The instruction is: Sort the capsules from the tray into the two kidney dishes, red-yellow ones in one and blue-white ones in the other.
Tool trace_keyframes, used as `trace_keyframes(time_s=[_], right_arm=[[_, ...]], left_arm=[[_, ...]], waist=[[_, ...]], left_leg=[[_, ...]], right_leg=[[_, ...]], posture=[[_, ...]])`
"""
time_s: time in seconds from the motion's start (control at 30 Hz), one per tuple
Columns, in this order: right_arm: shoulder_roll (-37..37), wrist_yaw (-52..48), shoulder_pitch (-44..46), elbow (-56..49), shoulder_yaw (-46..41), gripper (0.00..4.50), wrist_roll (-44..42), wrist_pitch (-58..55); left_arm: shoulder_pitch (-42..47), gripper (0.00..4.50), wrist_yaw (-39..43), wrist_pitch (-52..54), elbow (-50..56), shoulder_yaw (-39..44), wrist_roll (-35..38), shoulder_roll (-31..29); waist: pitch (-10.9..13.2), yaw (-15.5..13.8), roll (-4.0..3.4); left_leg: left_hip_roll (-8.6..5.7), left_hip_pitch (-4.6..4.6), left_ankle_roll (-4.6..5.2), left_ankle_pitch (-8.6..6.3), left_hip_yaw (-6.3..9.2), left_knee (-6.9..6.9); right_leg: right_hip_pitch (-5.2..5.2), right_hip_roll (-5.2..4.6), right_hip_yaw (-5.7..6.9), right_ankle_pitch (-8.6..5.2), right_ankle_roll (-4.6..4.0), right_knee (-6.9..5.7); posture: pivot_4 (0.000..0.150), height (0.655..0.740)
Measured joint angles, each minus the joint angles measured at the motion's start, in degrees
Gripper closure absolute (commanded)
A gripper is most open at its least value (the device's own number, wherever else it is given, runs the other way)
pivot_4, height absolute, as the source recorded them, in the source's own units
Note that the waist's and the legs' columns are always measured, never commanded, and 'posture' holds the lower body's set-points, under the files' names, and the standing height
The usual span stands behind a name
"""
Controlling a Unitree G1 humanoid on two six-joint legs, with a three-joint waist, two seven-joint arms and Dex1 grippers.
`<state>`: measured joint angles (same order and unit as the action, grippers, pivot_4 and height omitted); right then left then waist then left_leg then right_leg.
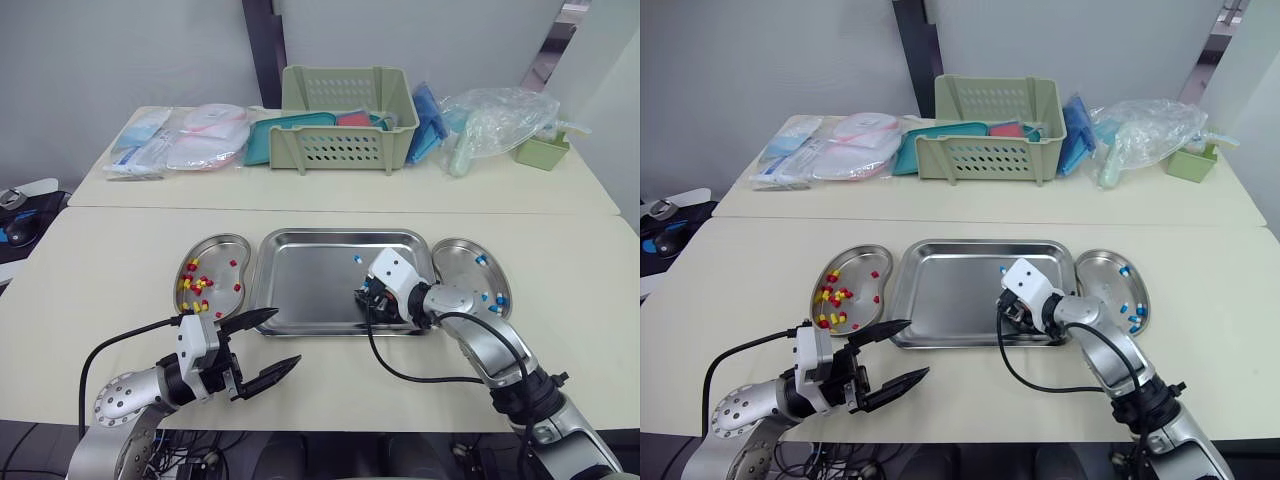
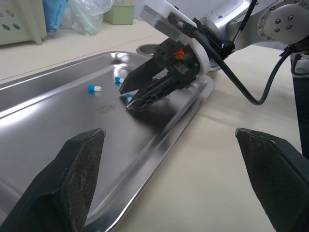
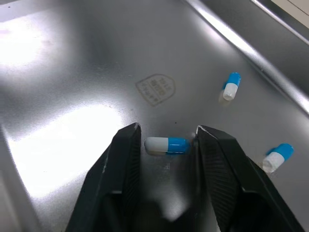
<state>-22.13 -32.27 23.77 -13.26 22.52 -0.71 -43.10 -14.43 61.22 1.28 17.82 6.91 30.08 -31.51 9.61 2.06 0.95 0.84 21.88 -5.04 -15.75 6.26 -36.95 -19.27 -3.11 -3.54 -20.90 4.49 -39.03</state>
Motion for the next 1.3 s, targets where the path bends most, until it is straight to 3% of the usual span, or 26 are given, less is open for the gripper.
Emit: trace_keyframes(time_s=[0.1,0.37,0.5,0.63,0.87,1.03,1.3], right_arm=[[0.0,0.0,0.0,0.0,0.0,3.61,0.0,0.0],[-0.4,-0.9,0.0,-1.2,-0.2,3.61,-0.7,-0.5],[-2.9,-2.9,0.0,-7.5,-1.8,3.61,-2.3,-1.9],[-7.4,-4.6,-1.6,-16.3,-7.6,3.61,-5.4,-5.0],[-15.6,-7.1,-13.7,-24.7,-21.8,3.61,-10.4,-6.7],[-19.4,-7.8,-23.1,-24.4,-31.1,3.61,-11.8,-4.9],[-18.0,-5.7,-25.8,-20.0,-33.7,3.61,-12.3,-3.3]], left_arm=[[0.0,0.0,-0.4,0.0,0.0,0.0,0.0,0.0],[0.0,0.0,-0.3,-0.1,0.0,0.0,0.0,-0.1],[0.5,0.0,1.2,-0.5,-0.1,-0.5,-0.1,-0.9],[2.2,0.0,3.3,-1.2,-0.4,-1.5,-0.1,-1.4],[6.1,0.0,5.4,-2.0,-1.8,-3.2,0.0,-1.4],[7.5,0.0,7.0,-3.3,-2.7,-4.3,-0.1,-1.1],[7.3,0.0,7.3,-6.4,-4.6,-5.6,-2.0,0.2]], waist=[[0.0,0.0,0.0],[0.0,0.0,-0.02],[0.0,-0.1,-0.07],[0.1,-0.3,-0.09],[0.1,-0.3,-0.09],[0.1,0.0,-0.09],[0.1,-0.1,-0.09]], left_leg=[[0.0,0.0,0.0,0.0,0.0,0.0],[0.0,0.02,0.0,0.0,0.0,0.0],[0.0,0.06,0.0,0.0,0.0,0.02],[-0.01,0.09,0.0,0.0,0.02,0.02],[-0.02,0.11,0.01,-0.01,0.01,0.02],[-0.02,0.06,0.01,-0.01,-0.07,0.02],[-0.02,0.05,0.01,-0.01,-0.07,0.01]], right_leg=[[0.01,0.0,0.0,0.0,0.0,0.0],[-0.02,0.0,0.0,0.0,0.0,0.0],[-0.03,0.0,0.01,0.0,0.0,0.04],[-0.01,-0.01,0.03,0.0,0.0,0.07],[0.0,0.0,0.03,0.0,0.0,0.07],[0.01,0.0,-0.04,0.0,0.0,0.04],[0.05,0.0,-0.03,0.0,0.0,0.06]], posture=[[0.15,0.74],[0.15,0.74],[0.15,0.74],[0.15,0.74],[0.15,0.74],[0.15,0.74],[0.15,0.74]])
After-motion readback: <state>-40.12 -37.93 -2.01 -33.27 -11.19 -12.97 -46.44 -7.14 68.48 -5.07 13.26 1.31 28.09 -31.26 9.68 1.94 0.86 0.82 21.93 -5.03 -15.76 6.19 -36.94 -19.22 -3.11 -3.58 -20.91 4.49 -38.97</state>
